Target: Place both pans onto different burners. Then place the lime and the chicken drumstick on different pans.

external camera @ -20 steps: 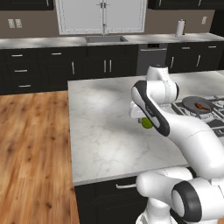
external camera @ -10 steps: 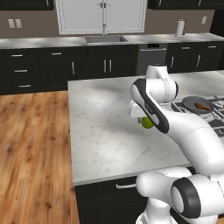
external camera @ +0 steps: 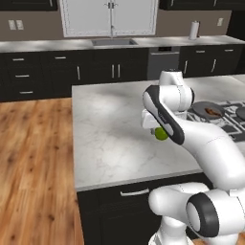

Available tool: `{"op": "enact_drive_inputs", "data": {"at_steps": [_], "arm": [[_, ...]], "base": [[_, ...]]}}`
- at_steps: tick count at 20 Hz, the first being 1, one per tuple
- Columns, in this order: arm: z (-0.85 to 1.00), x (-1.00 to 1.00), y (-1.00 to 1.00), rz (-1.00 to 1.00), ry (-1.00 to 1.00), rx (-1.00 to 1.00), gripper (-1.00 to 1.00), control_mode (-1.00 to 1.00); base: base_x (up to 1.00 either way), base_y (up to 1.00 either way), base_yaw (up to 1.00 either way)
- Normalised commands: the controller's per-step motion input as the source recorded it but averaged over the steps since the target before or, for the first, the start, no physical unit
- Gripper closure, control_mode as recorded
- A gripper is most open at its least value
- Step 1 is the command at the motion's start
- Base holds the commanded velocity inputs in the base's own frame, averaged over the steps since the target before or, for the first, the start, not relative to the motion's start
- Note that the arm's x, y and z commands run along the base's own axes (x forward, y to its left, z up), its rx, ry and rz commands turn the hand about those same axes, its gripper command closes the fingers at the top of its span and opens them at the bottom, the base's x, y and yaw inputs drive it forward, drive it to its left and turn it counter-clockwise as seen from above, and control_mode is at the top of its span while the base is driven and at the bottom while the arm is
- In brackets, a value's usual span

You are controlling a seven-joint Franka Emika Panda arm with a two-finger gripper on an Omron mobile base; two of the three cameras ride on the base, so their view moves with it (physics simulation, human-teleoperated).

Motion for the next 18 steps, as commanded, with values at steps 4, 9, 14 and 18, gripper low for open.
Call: {"op": "enact_drive_inputs", "data": {"at_steps": [4, 9, 14, 18], "arm": [[0.0, 0.0, 0.0, 0.0, 0.0, 0.0, 1.0, 1.0], [0.0, 0.0, 0.0, 0.0, 0.0, 0.0, 1.0, 1.0], [0.0, 0.0, 0.0, 0.0, 0.0, 0.0, 1.0, 1.0], [0.0, 0.0, 0.0, 0.0, 0.0, 0.0, 1.0, 1.0]], "base": [[-0.28, -0.48, 0.0], [-0.17, -0.7, 0.0], [-0.11, -0.77, 0.0], [-0.05, -0.76, 0.0]]}}
